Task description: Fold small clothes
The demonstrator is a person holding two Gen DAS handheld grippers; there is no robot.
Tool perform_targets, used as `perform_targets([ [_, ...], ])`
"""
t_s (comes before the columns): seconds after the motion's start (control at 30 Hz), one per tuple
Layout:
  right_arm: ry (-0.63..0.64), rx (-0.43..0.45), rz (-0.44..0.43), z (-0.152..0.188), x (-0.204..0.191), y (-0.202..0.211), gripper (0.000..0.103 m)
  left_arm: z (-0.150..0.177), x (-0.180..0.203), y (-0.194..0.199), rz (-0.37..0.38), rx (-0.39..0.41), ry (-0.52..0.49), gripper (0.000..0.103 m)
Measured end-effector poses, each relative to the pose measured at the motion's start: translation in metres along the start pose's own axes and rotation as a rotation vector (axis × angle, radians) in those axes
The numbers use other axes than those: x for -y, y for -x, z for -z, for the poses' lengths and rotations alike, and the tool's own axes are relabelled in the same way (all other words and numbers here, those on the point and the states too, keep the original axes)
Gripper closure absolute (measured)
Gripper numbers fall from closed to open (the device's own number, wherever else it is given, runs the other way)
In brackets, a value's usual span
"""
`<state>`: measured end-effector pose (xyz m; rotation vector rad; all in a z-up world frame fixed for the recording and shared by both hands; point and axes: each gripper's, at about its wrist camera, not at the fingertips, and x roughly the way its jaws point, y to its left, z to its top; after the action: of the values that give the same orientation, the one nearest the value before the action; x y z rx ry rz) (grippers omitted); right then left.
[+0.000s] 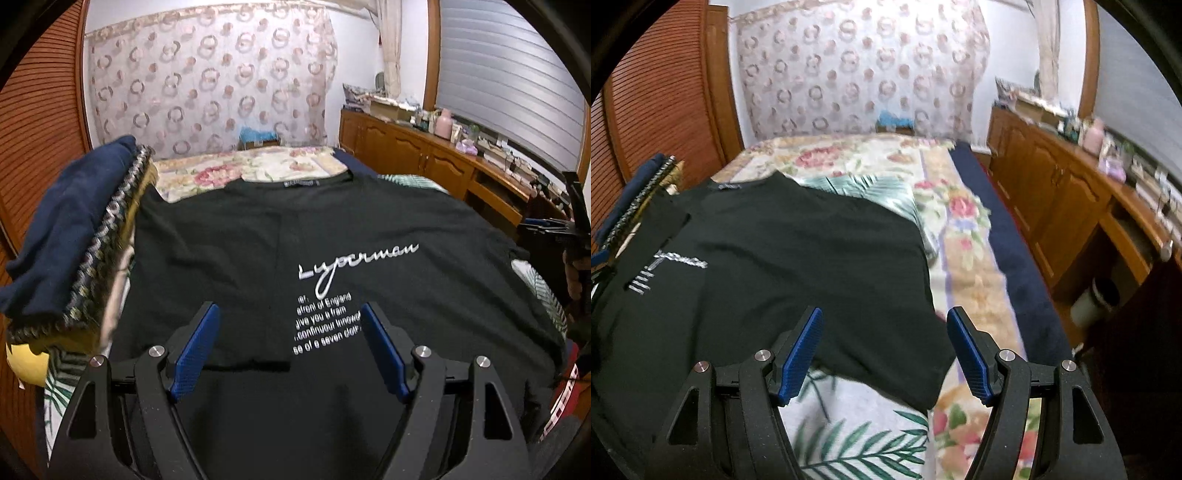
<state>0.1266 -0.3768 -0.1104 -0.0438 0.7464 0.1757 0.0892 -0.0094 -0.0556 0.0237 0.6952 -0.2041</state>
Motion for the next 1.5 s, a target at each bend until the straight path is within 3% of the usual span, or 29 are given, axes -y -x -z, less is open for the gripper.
perform_targets([
  [0.27,-0.041,-0.068,-0.034,-0.001,0.013,-0.01,0.041,0.01,0.007,-0.008,0.015,-0.04,-0.001,0.024],
  [0.6,-0.082,-0.085,-0.076,-0.007,0.039,-0.014,0.046,0.009,0.007,-0.005,0.019,-0.04,0.005,0.024],
  [0.77,-0.081,-0.073,-0.101,-0.003,0.042,-0.018,0.062,0.009,0.006,-0.006,0.017,-0.04,0.008,0.024],
  [0.87,-0.05,-0.06,-0.043,-0.002,0.039,-0.017,0.08,0.009,0.005,-0.006,0.014,-0.039,0.009,0.024],
  [0.9,-0.043,-0.049,-0.021,-0.004,0.04,-0.015,0.091,0.01,0.005,-0.006,0.015,-0.04,0.009,0.024],
  [0.97,-0.051,-0.012,-0.035,-0.008,0.039,-0.01,0.095,0.01,0.005,-0.007,0.017,-0.047,0.008,0.024],
  [1.1,-0.027,0.068,-0.056,-0.024,0.024,0.005,0.096,0.009,0.005,-0.008,0.014,-0.048,0.008,0.024],
  [1.3,0.078,0.136,-0.147,-0.042,-0.028,0.022,0.096,0.009,0.004,-0.009,0.013,-0.045,0.01,0.024],
  [1.5,0.209,0.107,-0.291,-0.034,-0.091,0.02,0.096,0.009,0.004,-0.009,0.012,-0.042,0.01,0.024],
])
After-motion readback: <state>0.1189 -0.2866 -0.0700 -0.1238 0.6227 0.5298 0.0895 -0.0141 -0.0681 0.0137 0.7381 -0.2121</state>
